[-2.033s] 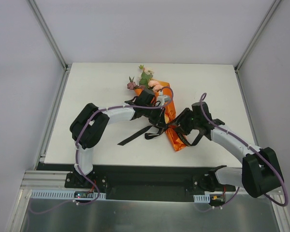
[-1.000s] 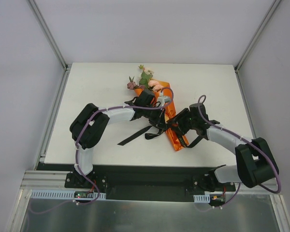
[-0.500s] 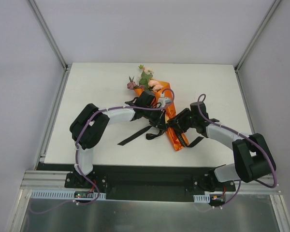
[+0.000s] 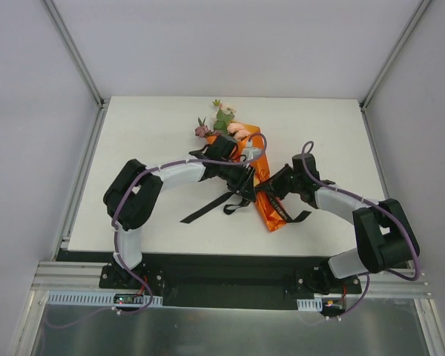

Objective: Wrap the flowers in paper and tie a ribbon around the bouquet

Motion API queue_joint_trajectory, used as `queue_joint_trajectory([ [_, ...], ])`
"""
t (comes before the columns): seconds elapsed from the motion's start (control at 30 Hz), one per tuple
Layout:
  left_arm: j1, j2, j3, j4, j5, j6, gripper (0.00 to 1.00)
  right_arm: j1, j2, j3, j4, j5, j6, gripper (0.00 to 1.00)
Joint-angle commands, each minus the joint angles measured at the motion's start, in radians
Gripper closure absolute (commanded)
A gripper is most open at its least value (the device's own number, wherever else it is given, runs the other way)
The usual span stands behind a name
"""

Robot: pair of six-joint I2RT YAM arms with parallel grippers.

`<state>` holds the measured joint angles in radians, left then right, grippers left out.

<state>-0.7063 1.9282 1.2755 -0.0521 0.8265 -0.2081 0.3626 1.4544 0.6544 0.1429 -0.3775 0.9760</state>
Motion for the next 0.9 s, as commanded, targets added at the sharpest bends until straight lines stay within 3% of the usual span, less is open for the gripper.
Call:
queue_joint_trajectory([
  [0.0,0.048,-0.136,0.018,-0.032,0.004,-0.053,0.6,-0.014,-0.005,0.008,0.099,-0.049,-0.01,0.99],
  [0.07,0.067,-0.164,0.015,-0.037,-0.067,-0.086,0.6,-0.016,-0.012,-0.012,0.141,-0.06,-0.016,0.99],
  [0.2,0.094,-0.157,0.034,-0.048,-0.182,-0.122,0.76,-0.017,-0.016,-0.032,0.158,-0.069,-0.03,0.99],
  [0.3,0.091,-0.098,0.086,-0.058,-0.19,-0.108,0.79,-0.019,-0.02,-0.044,0.176,-0.072,-0.036,0.99],
  [0.57,0.016,0.005,0.183,-0.117,-0.222,0.047,0.65,-0.031,-0.052,-0.07,0.191,-0.078,-0.053,0.99],
  [0.87,-0.001,0.071,0.214,-0.123,-0.213,0.076,0.57,-0.037,-0.062,-0.079,0.208,-0.093,-0.039,0.99],
])
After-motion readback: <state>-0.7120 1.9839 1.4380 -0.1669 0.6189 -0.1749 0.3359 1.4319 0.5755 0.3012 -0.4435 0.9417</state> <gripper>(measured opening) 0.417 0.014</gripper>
